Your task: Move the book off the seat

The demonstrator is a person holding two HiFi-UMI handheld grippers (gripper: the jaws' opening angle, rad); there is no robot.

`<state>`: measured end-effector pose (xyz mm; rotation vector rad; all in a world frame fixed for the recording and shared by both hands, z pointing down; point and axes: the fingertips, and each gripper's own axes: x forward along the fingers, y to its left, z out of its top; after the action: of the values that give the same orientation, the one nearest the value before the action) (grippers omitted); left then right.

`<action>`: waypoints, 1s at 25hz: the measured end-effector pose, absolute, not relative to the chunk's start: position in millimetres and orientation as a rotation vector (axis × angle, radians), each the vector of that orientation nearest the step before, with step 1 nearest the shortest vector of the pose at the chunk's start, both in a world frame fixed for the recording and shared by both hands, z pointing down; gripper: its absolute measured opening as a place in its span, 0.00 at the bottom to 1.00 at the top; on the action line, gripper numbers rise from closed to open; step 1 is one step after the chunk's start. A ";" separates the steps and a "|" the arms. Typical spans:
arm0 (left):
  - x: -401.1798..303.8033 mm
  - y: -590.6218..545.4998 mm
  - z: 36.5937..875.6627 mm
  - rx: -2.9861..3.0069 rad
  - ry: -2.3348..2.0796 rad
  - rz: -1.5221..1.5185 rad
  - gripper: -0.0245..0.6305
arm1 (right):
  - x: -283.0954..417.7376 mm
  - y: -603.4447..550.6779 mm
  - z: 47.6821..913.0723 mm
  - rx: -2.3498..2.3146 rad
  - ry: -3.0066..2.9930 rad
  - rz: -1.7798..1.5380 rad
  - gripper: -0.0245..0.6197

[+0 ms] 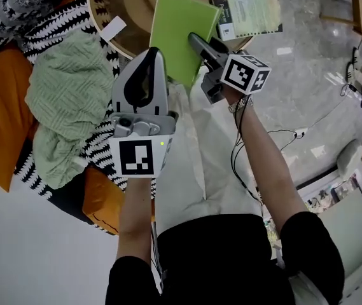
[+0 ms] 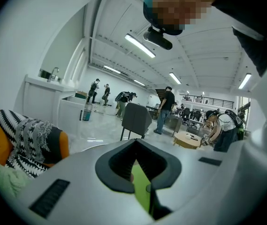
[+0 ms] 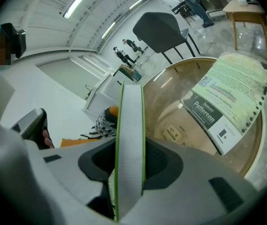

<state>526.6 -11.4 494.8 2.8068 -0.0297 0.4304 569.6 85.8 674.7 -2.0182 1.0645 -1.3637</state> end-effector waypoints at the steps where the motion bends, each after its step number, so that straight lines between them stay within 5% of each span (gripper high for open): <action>1: 524.8 -10.4 500.9 2.805 -0.028 0.443 0.05 | 568.6 84.1 680.4 -2.010 1.071 -1.374 0.26; 25: 502.7 -34.8 548.1 2.798 -0.149 0.459 0.05 | 578.8 49.7 724.7 -1.879 1.037 -1.398 0.27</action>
<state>502.7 -34.8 548.1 2.7984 -0.1490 0.4585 578.8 49.7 724.7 -1.8788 1.0367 -1.3977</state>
